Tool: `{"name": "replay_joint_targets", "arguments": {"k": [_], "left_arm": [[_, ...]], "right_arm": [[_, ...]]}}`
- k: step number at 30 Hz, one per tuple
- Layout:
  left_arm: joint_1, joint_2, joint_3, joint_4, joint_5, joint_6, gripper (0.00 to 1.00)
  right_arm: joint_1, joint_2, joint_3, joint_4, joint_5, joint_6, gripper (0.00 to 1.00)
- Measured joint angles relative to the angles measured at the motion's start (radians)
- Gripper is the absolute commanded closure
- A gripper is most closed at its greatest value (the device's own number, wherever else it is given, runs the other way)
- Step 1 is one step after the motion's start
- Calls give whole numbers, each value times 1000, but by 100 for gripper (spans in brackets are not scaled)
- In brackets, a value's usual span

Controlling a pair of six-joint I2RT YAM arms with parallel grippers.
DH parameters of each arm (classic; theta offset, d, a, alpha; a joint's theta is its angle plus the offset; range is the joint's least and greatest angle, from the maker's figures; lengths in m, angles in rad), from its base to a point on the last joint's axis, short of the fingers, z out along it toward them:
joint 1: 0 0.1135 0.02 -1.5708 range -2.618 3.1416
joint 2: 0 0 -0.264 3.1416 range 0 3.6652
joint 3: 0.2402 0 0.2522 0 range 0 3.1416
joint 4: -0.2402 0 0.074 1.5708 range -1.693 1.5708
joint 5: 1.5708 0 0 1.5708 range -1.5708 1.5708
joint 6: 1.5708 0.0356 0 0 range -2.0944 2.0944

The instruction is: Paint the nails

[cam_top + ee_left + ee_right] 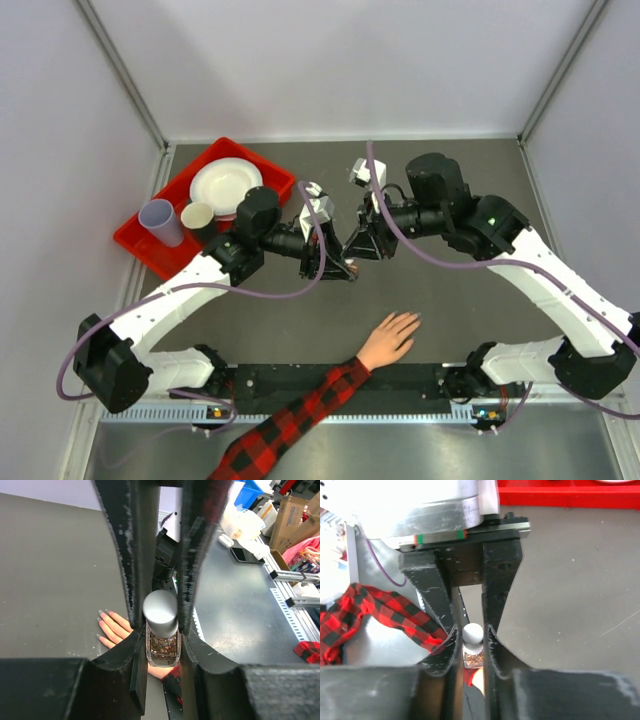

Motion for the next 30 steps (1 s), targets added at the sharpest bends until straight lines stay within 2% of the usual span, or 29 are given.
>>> {"name": "replay_joint_targets", "arguments": {"k": [6, 9, 11, 13, 17, 19, 21, 22, 24, 25, 28, 30], "left_arm": [[-4, -12, 2, -30, -100, 13, 100], [-7, -14, 3, -62, -201, 16, 100], [-14, -14, 3, -79, -274, 16, 100], [-25, -26, 3, -93, -354, 16, 100], [-37, -74, -3, -124, -465, 24, 100], [-38, -89, -11, -135, -505, 27, 100], [-38, -92, -20, -145, -537, 32, 100], [-38, -92, -25, -147, -543, 34, 100], [-38, -90, -29, -146, -541, 36, 100], [-38, -89, -29, -140, -533, 40, 100], [-25, -89, -28, -123, -527, 55, 100], [-6, -85, -27, -111, -521, 61, 100]], "right_arm": [[-7, -13, -32, 36, 30, 16, 100], [13, -64, -118, 125, 140, 56, 100], [83, -105, -172, 174, 339, 90, 100], [200, -117, -193, 201, 603, 133, 100], [429, -53, -159, 203, 1132, 310, 100], [493, 16, -108, 159, 1314, 409, 100], [521, 66, -81, 128, 1422, 469, 100], [529, 80, -79, 121, 1453, 489, 94], [536, 86, -81, 113, 1476, 502, 76], [536, 83, -81, 114, 1476, 500, 63], [530, 49, -82, 88, 1424, 444, 39], [507, 4, -83, 77, 1339, 405, 29]]}}
